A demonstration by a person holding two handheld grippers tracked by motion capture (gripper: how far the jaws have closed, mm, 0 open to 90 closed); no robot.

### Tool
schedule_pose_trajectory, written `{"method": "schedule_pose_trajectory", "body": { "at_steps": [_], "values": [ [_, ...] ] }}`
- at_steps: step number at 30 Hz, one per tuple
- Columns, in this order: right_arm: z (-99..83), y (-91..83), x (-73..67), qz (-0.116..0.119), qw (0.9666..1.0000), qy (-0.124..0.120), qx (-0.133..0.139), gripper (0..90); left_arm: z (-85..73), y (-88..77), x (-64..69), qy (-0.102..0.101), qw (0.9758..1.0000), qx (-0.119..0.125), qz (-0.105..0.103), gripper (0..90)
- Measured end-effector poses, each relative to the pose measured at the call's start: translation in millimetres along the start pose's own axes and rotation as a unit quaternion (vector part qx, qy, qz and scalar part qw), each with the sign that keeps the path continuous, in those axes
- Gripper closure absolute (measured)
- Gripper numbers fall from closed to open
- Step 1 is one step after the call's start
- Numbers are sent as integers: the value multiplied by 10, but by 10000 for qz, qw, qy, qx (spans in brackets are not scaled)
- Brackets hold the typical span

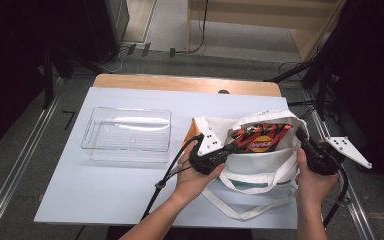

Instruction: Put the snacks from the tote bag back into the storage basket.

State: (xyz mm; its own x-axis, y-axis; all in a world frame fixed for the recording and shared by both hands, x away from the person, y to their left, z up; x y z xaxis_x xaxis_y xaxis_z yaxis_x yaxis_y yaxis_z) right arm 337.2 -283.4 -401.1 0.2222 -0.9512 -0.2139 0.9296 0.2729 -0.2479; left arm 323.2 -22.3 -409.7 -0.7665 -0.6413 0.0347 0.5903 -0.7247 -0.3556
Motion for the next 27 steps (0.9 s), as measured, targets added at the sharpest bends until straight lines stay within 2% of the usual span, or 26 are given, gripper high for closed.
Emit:
{"method": "schedule_pose_trajectory", "body": {
  "at_steps": [3,5,7,9,10,12,14,15,16,19,20,22,25,27],
  "values": [
    [-183,133,36,63,9993,120,-349,894,-20,1,-33,-71,10000,68,-1,900],
    [-317,209,65,91,9981,148,-599,894,-33,-1,-71,-234,9996,171,57,900],
    [-448,266,84,173,9958,265,-856,895,-49,-4,-124,-342,9988,209,286,790],
    [-536,292,100,227,9947,318,-949,895,-76,-13,-169,-479,9974,217,483,623],
    [-555,295,105,261,9945,329,-962,895,-96,-16,-181,-499,9968,199,594,564],
    [-563,288,94,308,9943,324,-968,895,-145,-9,-185,-442,9957,112,808,505],
    [-574,289,65,321,9942,272,-988,895,-205,33,-169,-420,9960,-45,792,502],
    [-587,296,55,337,9942,224,-995,895,-237,59,-167,-394,9953,-163,865,512],
    [-603,303,43,353,9939,180,-1031,895,-266,80,-177,-364,9939,-272,1002,572],
    [-646,318,19,335,9926,67,-1166,896,-343,151,-244,-598,9915,-561,1008,679],
    [-665,324,14,295,9917,5,-1252,897,-376,175,-264,-618,9911,-649,980,712],
    [-720,344,8,140,9896,-158,-1420,899,-439,217,-284,-590,9895,-787,1059,757],
    [-790,384,1,39,9858,-240,-1664,899,-531,268,-315,-661,9867,-910,1172,782],
    [-811,397,11,54,9844,-159,-1749,896,-604,303,-342,-742,9850,-985,1206,788]
  ]
}}
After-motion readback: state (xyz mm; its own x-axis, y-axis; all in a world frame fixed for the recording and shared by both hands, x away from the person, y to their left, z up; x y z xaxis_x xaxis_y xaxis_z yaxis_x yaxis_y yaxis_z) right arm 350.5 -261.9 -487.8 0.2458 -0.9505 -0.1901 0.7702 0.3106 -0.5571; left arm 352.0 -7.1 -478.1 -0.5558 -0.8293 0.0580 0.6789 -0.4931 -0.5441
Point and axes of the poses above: each handheld gripper's, and its own axes: y roughly forward along the jaws, z roughly out of its top, x roughly to its right, the point moved 5 cm from there along y, roughly forward along the jaws, and after that the axes turned 6 degrees about z, right-handed, at the moved point
